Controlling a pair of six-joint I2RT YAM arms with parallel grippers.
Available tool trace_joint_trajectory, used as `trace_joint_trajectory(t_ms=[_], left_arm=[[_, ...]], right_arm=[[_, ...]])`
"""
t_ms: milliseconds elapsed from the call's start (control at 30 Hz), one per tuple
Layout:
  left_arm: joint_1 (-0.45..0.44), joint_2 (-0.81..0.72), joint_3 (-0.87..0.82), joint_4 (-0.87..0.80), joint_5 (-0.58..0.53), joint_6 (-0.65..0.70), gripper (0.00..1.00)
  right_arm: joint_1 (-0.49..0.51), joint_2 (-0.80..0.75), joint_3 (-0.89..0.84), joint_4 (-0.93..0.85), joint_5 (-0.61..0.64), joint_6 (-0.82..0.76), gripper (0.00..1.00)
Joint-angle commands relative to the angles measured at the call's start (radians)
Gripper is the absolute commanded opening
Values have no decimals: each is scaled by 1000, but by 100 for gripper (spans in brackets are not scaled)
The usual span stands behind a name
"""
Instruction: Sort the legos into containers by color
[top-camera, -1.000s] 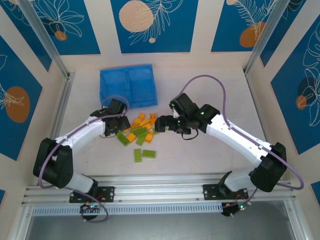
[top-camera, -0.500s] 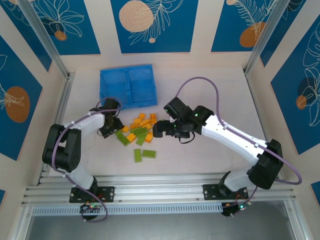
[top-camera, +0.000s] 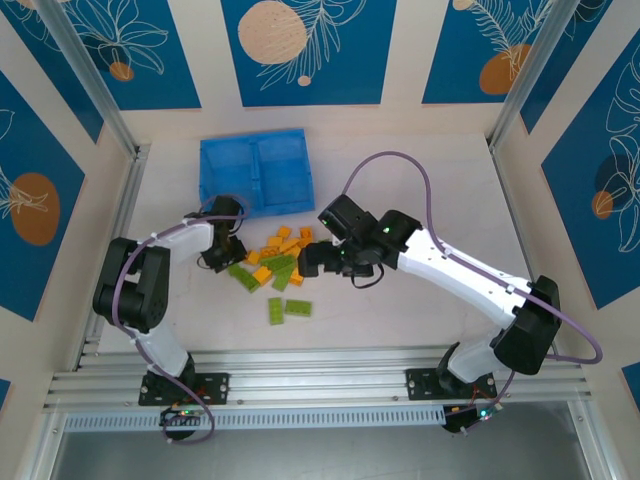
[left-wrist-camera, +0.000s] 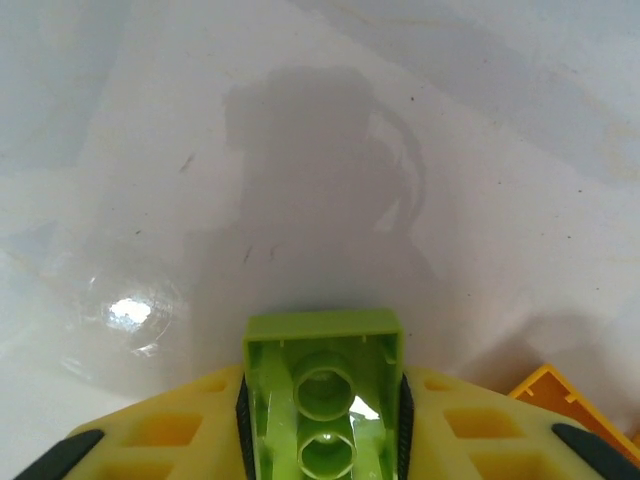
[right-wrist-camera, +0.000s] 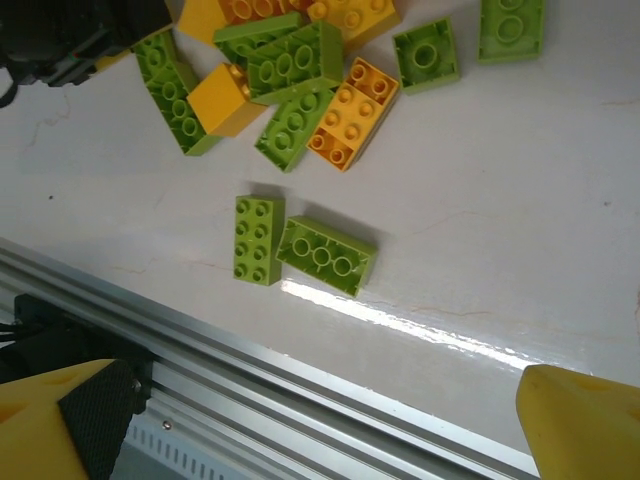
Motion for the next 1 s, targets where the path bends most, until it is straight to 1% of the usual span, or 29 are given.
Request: trace_joint_trajectory(t_ms=[0,100,233,300,367,433,600,733,800,867,933,967], left_arm=[[9,-22,21,-34,9,27,33],[9,-82,58,-72,-21,46,29],[9,-162,175,-140,-97,101,28],[9,-169,253,-168,-154,142,28],[10,-143,347,-186,-209,191,28],[16,-85,453,-186,-250,238,28],[52,140,708,-158,-276,306,28],[86,341,889,-131,-233,337,28],[98,417,956,-118,-200,344,29],[108,485,1005,-105,-174,347,32],[121,544,1064,-128,-150,335,35],[124,558,1078,-135,-143,332,38]], right_arm=[[17,-13,47,-17,19,25,99],[18,-35,44,-4,26,42,99],[18,-70,25,14,55,62,99],[18,-83,20,16,71,66,99],[17,-89,18,19,84,72,99],[18,-94,17,23,89,77,99],[21,-98,15,12,81,94,99],[31,-125,4,-6,94,113,99],[38,-145,-6,-9,107,124,99],[43,-162,-19,-7,117,136,100],[46,-174,-23,-12,122,142,99],[46,-178,-22,-15,125,143,99]])
